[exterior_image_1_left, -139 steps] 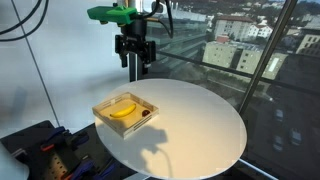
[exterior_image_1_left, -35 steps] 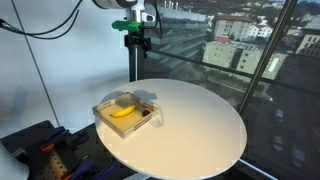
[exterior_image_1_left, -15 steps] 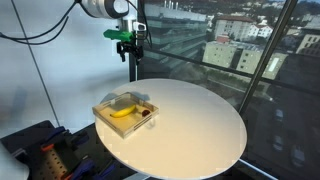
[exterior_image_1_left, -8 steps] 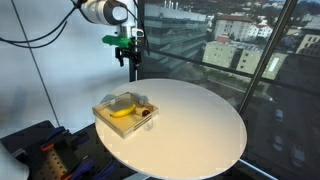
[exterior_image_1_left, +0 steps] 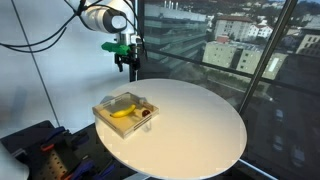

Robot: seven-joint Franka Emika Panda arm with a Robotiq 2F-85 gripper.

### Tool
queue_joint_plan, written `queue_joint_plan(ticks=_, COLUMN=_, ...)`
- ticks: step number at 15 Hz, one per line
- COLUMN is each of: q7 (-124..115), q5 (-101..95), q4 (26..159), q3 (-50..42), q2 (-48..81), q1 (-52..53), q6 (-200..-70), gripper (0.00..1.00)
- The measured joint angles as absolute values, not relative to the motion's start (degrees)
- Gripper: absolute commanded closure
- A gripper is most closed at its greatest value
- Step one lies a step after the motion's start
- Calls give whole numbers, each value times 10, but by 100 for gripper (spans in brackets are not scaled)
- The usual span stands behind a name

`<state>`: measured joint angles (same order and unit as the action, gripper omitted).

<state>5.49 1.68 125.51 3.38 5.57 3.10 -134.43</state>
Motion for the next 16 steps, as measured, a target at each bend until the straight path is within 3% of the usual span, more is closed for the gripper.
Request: queue_joint_plan(ticks=16, q7=55, q5=17, q4=1264, q3=37, q2=113, q1=33, q6=-1363, gripper=0)
